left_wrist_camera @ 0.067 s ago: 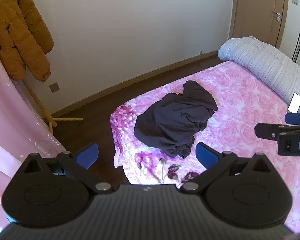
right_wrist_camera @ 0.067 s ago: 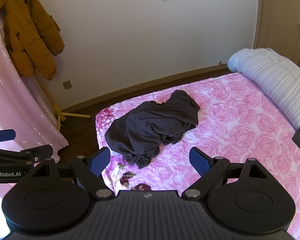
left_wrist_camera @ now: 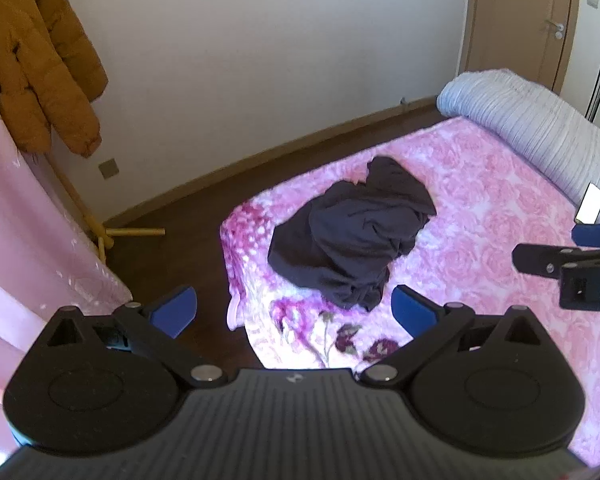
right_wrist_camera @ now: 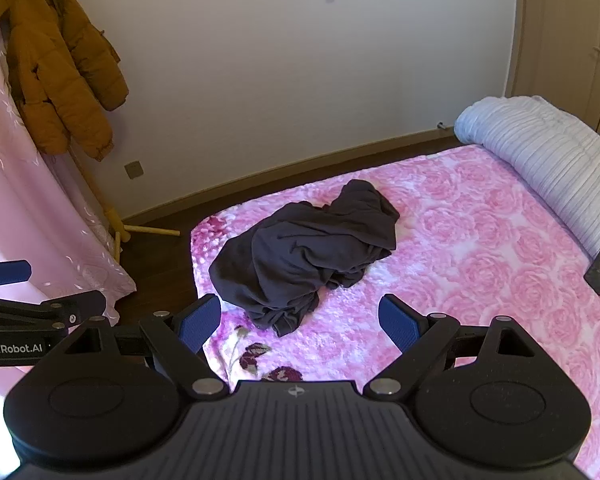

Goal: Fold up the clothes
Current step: 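Approach the crumpled dark brown sweater on the bed with both tools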

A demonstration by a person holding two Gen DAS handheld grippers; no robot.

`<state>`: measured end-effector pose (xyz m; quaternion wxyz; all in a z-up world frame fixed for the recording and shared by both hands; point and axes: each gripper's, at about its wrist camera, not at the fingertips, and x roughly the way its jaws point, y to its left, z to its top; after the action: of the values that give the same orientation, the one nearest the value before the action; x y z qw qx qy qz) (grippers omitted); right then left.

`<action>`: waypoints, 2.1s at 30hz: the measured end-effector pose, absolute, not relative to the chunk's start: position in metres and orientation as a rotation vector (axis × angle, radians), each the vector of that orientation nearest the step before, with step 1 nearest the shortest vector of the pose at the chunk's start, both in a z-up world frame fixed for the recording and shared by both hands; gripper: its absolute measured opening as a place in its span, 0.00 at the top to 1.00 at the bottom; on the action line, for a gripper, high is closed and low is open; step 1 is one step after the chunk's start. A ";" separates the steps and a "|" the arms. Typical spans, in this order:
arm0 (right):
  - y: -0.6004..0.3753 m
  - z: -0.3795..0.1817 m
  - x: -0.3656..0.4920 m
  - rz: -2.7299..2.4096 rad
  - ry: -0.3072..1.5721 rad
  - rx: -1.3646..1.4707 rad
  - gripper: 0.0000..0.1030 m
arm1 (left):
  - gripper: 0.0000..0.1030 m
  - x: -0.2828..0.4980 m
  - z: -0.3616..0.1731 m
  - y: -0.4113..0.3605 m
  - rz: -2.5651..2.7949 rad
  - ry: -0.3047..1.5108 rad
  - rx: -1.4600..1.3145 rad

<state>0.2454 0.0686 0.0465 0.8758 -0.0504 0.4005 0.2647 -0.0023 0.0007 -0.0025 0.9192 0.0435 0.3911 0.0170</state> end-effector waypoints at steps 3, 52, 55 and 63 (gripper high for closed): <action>0.069 0.048 0.244 0.550 0.834 -0.107 0.14 | 0.01 -0.005 -0.006 0.002 0.030 0.814 0.086; 0.065 0.050 0.235 0.560 0.825 -0.101 0.14 | 0.01 -0.012 -0.003 -0.007 0.015 0.850 0.085; 0.063 0.049 0.235 0.561 0.825 -0.099 0.14 | 0.01 -0.012 -0.003 -0.011 0.015 0.848 0.089; 0.052 0.045 0.243 0.559 0.833 -0.092 0.14 | 0.01 -0.007 -0.005 -0.024 0.009 0.854 0.101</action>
<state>0.2431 0.0517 0.0447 0.8759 -0.0442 0.3990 0.2679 -0.0074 -0.0244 -0.0053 0.9089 0.0488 0.4142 0.0045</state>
